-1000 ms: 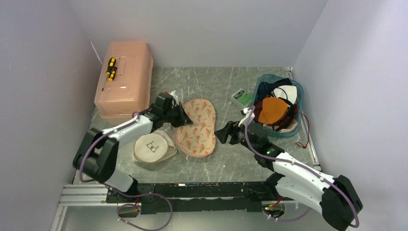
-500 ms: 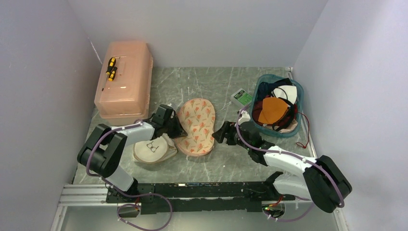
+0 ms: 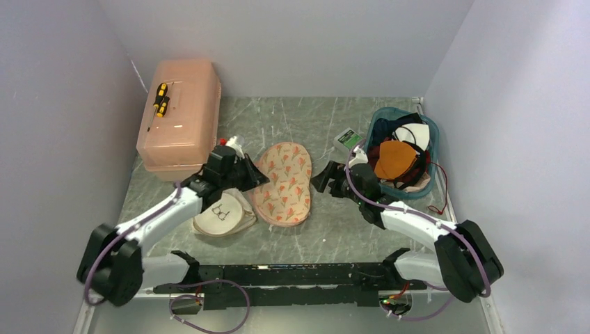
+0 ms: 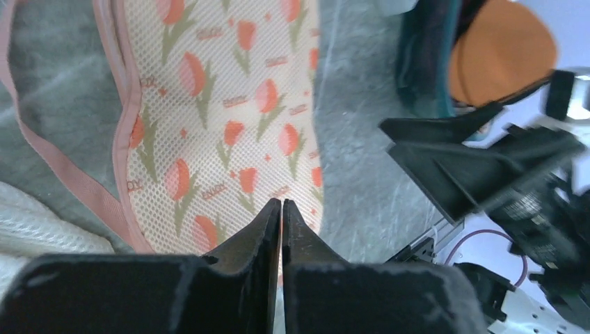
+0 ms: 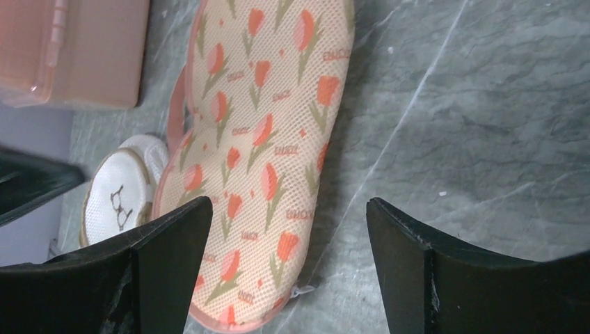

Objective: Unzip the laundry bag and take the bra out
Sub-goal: Move the laundry bag to the center of the board.

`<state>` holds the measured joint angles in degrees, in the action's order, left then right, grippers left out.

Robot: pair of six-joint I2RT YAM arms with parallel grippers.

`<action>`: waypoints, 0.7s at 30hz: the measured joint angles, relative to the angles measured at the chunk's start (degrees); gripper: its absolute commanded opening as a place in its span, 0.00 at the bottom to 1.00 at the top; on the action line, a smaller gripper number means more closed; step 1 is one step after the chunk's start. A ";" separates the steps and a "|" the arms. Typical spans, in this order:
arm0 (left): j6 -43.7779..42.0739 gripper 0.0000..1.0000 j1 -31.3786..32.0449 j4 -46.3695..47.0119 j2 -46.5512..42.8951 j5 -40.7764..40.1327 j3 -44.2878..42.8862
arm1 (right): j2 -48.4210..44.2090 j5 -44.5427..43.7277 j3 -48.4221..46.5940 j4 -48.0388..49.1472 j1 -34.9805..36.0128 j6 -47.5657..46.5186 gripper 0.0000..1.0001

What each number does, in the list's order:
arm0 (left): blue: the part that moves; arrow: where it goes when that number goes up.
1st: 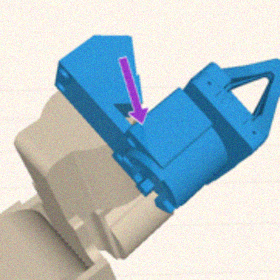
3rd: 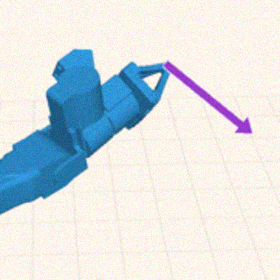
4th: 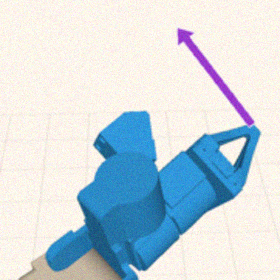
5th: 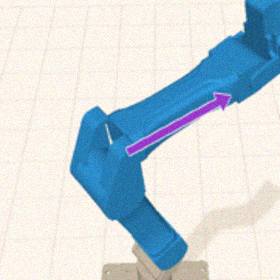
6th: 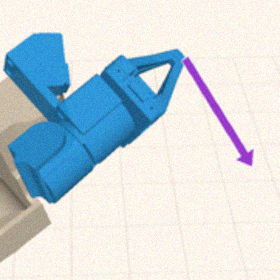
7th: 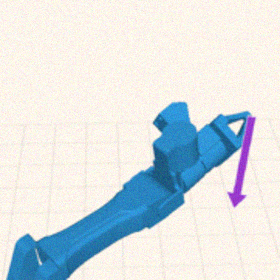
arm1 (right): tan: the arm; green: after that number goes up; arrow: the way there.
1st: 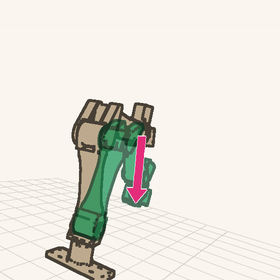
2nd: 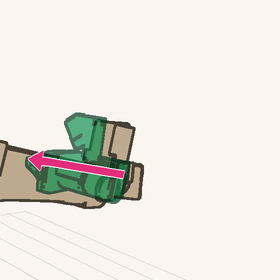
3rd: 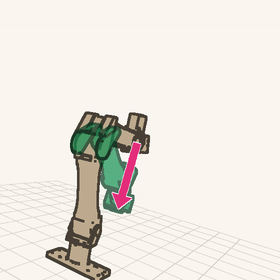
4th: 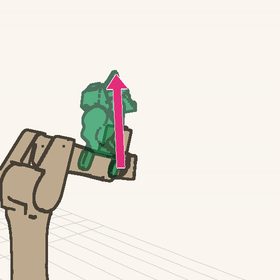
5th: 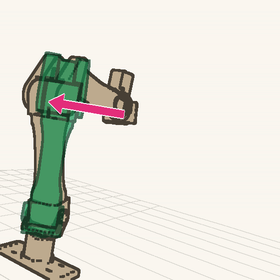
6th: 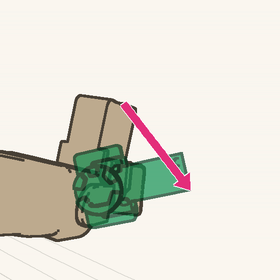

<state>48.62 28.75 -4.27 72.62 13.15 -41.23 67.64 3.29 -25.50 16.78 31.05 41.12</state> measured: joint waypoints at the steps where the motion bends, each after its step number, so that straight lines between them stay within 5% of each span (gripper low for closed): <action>1: -0.28 0.21 0.07 -1.16 -2.93 -0.66 -0.13 | 0.87 0.00 -0.52 0.00 -0.35 0.00 0.85; 5: -2.19 0.45 0.22 -7.30 -12.92 -4.15 -0.74 | 5.75 0.31 -2.21 0.48 -1.09 -0.22 0.83; 10: -4.39 0.62 0.22 -16.94 -21.97 -9.18 -1.16 | 14.95 2.23 -5.07 2.45 -1.14 -0.63 0.80; 21: -6.03 0.64 0.22 -29.38 -31.67 -16.96 -1.31 | 28.96 7.98 -10.95 10.97 -1.16 -0.31 0.66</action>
<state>42.59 28.97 -33.65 40.95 -3.81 -42.54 96.60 11.27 -36.45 27.75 29.89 40.82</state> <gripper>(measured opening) 0.643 0.702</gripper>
